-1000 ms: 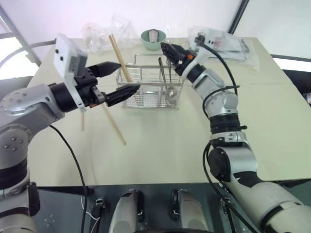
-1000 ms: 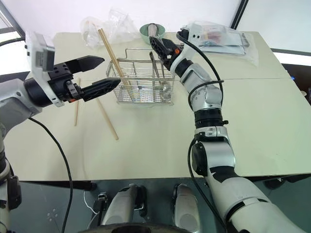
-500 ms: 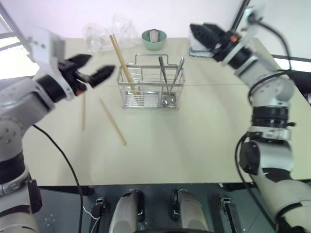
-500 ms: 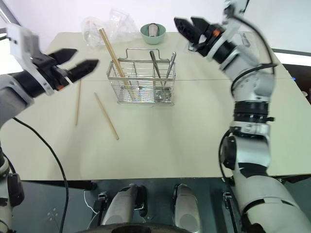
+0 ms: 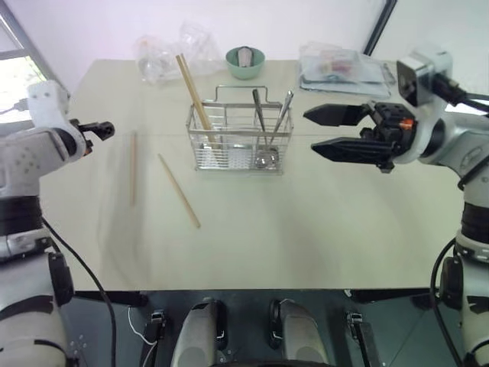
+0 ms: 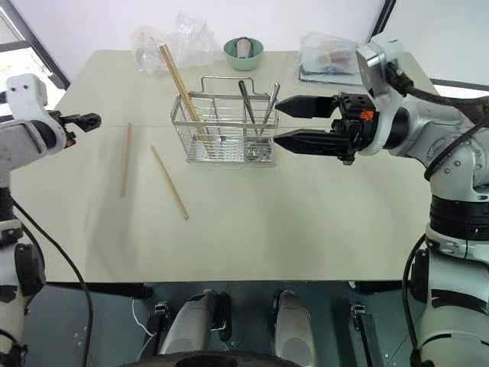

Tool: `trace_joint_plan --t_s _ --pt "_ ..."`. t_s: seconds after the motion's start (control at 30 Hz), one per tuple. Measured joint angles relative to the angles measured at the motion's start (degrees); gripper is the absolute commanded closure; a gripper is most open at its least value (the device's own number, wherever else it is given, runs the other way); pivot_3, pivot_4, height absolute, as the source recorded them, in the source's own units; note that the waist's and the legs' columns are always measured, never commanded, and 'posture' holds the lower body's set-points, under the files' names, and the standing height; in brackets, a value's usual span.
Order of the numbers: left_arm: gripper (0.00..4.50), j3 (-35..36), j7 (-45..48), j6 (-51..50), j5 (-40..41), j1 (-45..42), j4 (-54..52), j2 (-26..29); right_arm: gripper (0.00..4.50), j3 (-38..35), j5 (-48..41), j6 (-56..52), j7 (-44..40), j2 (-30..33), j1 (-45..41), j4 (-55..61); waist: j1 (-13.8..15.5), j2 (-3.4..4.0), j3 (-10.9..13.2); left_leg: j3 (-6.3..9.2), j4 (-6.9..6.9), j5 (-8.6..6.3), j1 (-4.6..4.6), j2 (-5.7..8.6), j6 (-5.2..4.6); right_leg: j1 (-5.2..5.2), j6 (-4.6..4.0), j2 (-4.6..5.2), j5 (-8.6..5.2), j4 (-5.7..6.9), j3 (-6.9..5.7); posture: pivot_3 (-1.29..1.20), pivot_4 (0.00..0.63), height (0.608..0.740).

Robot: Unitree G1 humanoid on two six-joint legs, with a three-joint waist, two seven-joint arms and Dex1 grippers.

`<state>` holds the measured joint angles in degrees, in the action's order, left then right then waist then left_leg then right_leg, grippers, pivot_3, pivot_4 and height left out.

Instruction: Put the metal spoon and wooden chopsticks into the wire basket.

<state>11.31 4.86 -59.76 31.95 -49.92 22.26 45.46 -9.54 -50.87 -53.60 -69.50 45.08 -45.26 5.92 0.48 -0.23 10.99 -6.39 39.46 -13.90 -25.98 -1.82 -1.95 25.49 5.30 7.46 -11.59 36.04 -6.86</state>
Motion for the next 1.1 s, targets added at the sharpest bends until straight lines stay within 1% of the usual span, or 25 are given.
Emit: trace_joint_plan --t_s 0.13,0.27,0.33,0.43,0.57,0.6,0.67,0.83,0.87,0.9,1.1 --pt "0.00 -5.4 6.6 6.9 -6.8 -4.5 13.5 -2.6 0.16 -0.2 0.0 0.3 1.6 -0.1 0.9 0.7 0.3 -0.01 0.0 -0.03 0.00 0.00 -0.04 0.02 0.00 0.05 -0.01 0.08 0.01 0.01 -0.02 0.00 0.150 0.707" --pt "0.00 -7.2 9.2 18.0 -13.4 -9.9 32.0 -7.1 0.16 -0.4 -0.1 0.6 3.6 -0.8 2.5 1.9 0.3 -0.08 0.0 -0.09 0.01 -0.02 -0.07 0.04 -0.07 0.06 0.01 0.15 0.02 -0.02 -0.05 0.00 0.150 0.707" --pt "0.00 -7.6 10.5 21.8 -15.7 -11.1 37.9 -8.2 0.16 -1.0 -0.5 0.5 4.3 -0.8 3.6 2.8 0.2 -0.14 0.0 -0.12 0.01 -0.01 -0.17 0.04 -0.05 0.16 0.01 0.16 0.02 -0.01 -0.04 0.00 0.150 0.707" --pt "0.00 -7.7 12.7 26.2 -18.4 -13.8 43.1 -9.0 0.16 -2.3 -1.9 0.4 5.6 -0.8 5.0 4.2 0.2 -0.15 0.0 -0.13 0.07 0.03 -0.38 0.03 -0.02 0.40 0.01 0.16 0.02 0.10 -0.04 0.00 0.150 0.707" --pt "0.00 -7.8 14.7 29.7 -21.4 -15.1 46.9 -10.1 0.16 -3.4 -3.5 0.2 8.0 -0.8 7.0 6.6 0.3 -0.16 0.0 -0.12 0.15 -0.07 -0.39 0.02 -0.19 0.37 0.01 0.17 0.03 0.13 -0.04 0.00 0.150 0.707" --pt "0.25 -7.7 14.8 30.1 -21.8 -15.2 47.4 -10.2 0.12 -3.6 -3.9 0.2 8.5 -0.8 7.4 7.0 0.3 -0.16 0.0 -0.12 0.17 -0.10 -0.38 0.02 -0.24 0.37 0.01 0.17 0.03 0.14 -0.04 0.00 0.150 0.707" --pt "0.90 -7.5 14.9 30.6 -22.6 -15.5 48.1 -10.4 0.10 -4.3 -4.5 0.2 9.4 -0.8 8.6 8.1 0.3 -0.18 0.0 -0.09 0.20 -0.13 -0.38 0.02 -0.29 0.35 0.01 0.17 0.03 0.15 -0.05 0.00 0.150 0.707" --pt "3.43 -5.9 14.8 31.4 -23.4 -16.0 49.4 -10.4 0.10 -4.8 -5.4 0.1 10.7 -0.6 10.3 9.5 0.3 -0.17 0.0 -0.09 0.23 -0.16 -0.39 0.02 -0.35 0.35 0.01 0.18 0.03 0.16 -0.05 0.00 0.150 0.707" --pt "4.01 -5.8 14.9 31.4 -23.5 -16.2 49.6 -10.4 0.10 -4.8 -5.8 0.1 11.0 -0.5 10.3 9.8 0.3 -0.18 0.0 -0.09 0.25 -0.16 -0.40 0.02 -0.35 0.34 0.01 0.17 0.03 0.16 -0.05 0.00 0.150 0.707" --pt "4.46 -5.4 14.8 31.4 -23.7 -16.2 49.6 -10.6 0.10 -4.8 -6.2 0.0 11.3 -0.5 10.3 9.9 0.2 -0.18 0.0 -0.09 0.26 -0.16 -0.40 0.02 -0.35 0.34 0.01 0.17 0.03 0.17 -0.05 0.00 0.150 0.707" --pt "4.46 -3.2 13.4 31.0 -23.9 -17.3 50.8 -10.6 0.10 -4.8 -6.9 -0.2 13.5 -0.5 10.2 9.9 0.2 -0.19 0.0 -0.08 0.32 -0.16 -0.45 0.01 -0.36 0.35 0.02 0.16 0.03 0.18 -0.06 0.00 0.150 0.707"
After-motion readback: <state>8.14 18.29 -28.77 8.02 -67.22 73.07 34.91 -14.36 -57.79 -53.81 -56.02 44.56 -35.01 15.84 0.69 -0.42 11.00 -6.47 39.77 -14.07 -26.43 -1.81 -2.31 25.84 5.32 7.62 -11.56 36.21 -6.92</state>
